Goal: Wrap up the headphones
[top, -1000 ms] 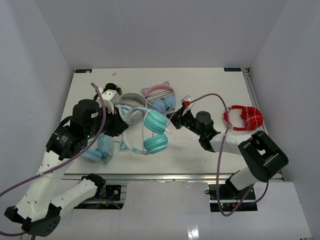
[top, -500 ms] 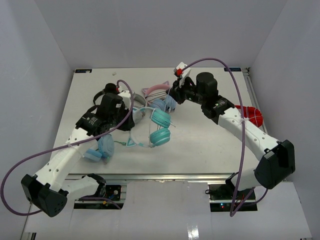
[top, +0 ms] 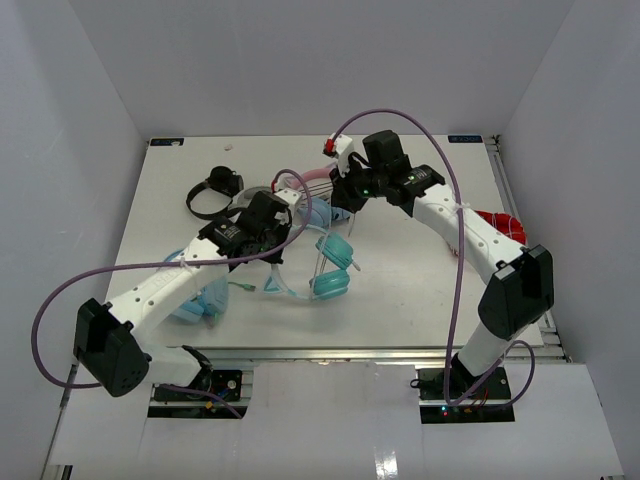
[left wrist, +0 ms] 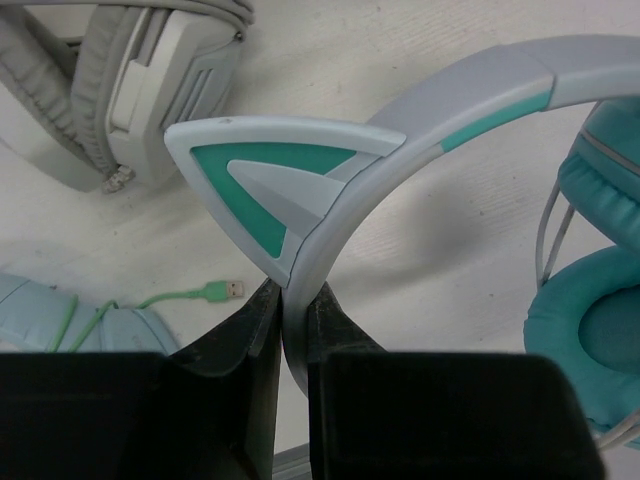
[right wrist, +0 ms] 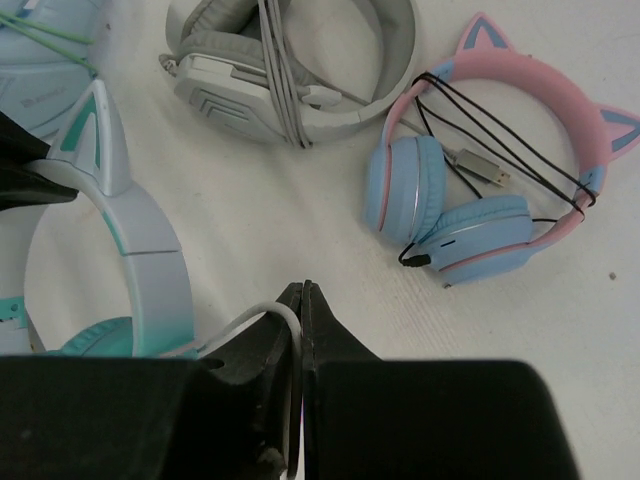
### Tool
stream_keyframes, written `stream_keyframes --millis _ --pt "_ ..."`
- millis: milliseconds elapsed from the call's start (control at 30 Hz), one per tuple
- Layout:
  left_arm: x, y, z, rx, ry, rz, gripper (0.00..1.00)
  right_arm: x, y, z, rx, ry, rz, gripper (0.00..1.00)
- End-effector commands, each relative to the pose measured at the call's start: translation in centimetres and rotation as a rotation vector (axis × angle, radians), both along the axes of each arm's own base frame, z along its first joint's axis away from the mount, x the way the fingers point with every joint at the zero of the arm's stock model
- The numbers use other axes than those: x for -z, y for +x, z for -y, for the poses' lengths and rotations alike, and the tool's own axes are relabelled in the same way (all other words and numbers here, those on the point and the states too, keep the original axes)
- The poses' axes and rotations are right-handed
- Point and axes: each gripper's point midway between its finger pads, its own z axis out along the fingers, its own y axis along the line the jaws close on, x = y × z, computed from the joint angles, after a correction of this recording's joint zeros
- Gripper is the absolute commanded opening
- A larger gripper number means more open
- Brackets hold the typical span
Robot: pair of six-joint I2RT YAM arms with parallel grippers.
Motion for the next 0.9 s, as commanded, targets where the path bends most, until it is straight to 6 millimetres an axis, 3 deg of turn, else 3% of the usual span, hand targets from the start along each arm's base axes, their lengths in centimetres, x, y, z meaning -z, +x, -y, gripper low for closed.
stream_keyframes --millis 0,100,200,333,533,867 --pt "-1.0 0.0 1.3 0.034 0.025 0.063 0.00 -2.4 1.5 -0.3 -0.001 0.005 0.049 0.08" --pt "-1.2 -0.2 1.3 0.039 0.049 0.086 0.00 -2.2 1.8 -0.4 -0.004 -0.006 0.042 0.08" --pt "-1.0 0.4 0.0 -0.031 0.095 0.119 0.00 -2.1 1.5 -0.4 -0.011 -0.006 0.026 0.08" --pt "-0.1 1.1 -2.2 -0.155 0.201 0.117 0.00 -3.1 0.4 -0.3 -0.027 0.014 0.013 0.08" --pt "-0.2 2.0 -3.3 -0.275 0.266 0.129 0.00 -4.2 -2.1 -1.1 -0.092 0.070 -0.024 0.08" --pt "-1.1 3.3 -4.2 -0.452 0.232 0.133 0.00 -1.3 -7.3 -2.8 -0.093 0.110 -0.083 0.08"
